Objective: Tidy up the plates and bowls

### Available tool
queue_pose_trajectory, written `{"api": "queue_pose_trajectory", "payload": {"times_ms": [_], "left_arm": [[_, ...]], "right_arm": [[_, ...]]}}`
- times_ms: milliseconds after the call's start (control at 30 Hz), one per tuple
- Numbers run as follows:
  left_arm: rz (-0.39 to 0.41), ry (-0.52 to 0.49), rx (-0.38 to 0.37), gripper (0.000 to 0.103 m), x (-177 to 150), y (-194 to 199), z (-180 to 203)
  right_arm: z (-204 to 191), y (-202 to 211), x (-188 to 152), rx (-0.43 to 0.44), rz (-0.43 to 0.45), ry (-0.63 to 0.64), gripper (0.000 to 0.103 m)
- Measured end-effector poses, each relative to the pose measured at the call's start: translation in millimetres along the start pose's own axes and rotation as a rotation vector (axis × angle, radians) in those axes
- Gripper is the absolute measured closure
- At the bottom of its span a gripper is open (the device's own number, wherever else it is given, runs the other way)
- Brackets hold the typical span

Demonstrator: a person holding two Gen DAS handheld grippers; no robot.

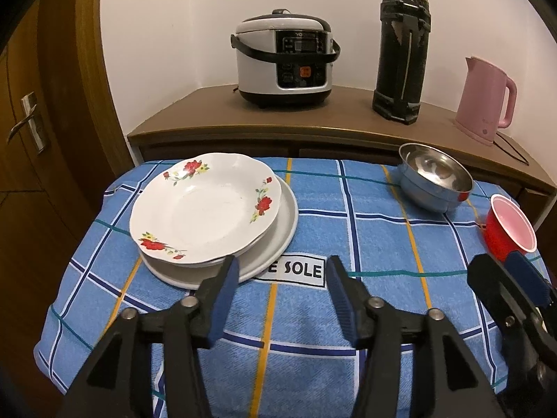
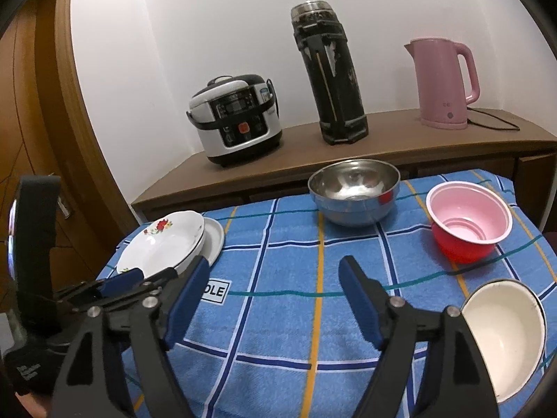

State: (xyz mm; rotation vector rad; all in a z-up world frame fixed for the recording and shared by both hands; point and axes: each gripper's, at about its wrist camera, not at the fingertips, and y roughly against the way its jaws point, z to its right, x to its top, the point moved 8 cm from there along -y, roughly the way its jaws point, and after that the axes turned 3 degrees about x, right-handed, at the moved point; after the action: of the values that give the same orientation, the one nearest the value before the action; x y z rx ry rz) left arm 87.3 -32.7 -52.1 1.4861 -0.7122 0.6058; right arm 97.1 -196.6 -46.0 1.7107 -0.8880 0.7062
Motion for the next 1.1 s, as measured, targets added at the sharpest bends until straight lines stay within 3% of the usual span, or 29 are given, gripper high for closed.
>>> {"api": "queue_pose_trajectory", "payload": {"times_ms": [367, 600, 733, 1100], "left_arm": [[-0.027, 0.022, 0.012, 0.043, -11, 4, -6], [-0.002, 0.003, 0.01, 0.042, -14, 17, -1], [0.01, -0.017, 0.009, 0.036, -16, 23, 8], [-0.021, -0.052, -0.077, 0.035, -23, 24, 51]], "right_arm": [[-2, 14, -2, -0.02, 0.02, 0.008, 0.009], [-2, 30, -2, -0.029, 0.043, 0.017, 0.009], [0, 44, -1, -0.037, 0.066, 0.029, 0.009], [43, 79, 4, -0.092, 0.114, -0.015, 0.009]]}}
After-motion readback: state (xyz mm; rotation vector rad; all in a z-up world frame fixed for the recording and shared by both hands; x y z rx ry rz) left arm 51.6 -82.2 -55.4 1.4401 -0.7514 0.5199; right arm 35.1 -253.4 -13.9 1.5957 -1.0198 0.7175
